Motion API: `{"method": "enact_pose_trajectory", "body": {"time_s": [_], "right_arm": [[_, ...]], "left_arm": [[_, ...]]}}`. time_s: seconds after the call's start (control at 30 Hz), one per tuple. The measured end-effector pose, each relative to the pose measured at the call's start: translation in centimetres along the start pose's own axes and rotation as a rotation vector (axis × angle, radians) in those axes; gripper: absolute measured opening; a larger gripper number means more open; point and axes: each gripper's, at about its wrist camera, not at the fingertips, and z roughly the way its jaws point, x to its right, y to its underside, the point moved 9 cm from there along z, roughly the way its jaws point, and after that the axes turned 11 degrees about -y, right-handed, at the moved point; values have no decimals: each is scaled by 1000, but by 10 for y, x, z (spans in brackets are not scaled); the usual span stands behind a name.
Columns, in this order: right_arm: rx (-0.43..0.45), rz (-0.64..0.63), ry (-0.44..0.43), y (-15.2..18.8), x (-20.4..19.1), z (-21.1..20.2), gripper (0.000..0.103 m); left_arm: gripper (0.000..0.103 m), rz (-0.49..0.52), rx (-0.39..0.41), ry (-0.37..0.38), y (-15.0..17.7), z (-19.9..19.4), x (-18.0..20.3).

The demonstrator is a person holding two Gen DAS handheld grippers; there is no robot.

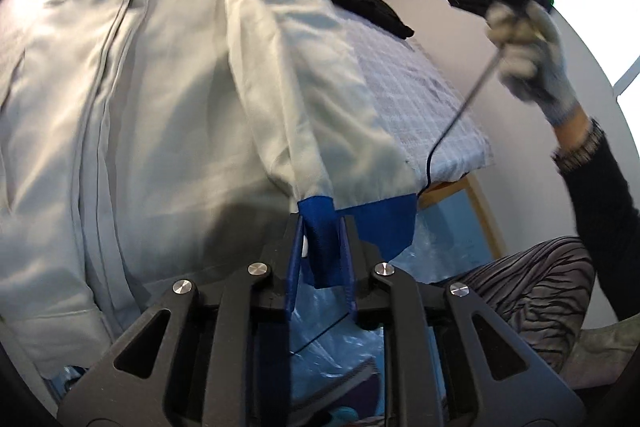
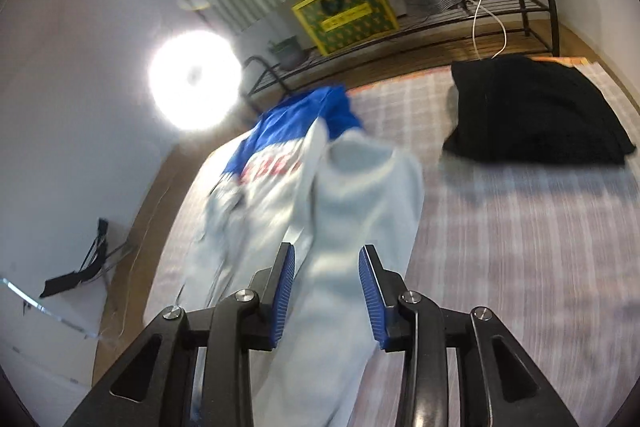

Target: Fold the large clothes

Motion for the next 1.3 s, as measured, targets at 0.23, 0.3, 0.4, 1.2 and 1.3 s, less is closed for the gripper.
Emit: {"method": "enact_pose_trajectory", "body": {"time_s": [0.23, 0.3, 0.4, 1.2, 1.3], "right_arm": [[-142, 18, -43, 125, -24, -18, 53], [-196, 47, -63, 162, -24, -10, 53], [-296, 30, -15, 205, -19, 8, 54], [-202, 16, -287, 225, -58, -30, 5], [-256, 145, -218, 240, -21, -13, 5]], "left_arm": [[30, -8, 12, -4, -9, 0, 3], [30, -5, 0, -15, -8, 4, -2], [30, -41, -28, -14, -7, 16, -10], [4, -167, -41, 297, -12, -6, 15], [4, -150, -98, 209, 3, 25, 4]]}}
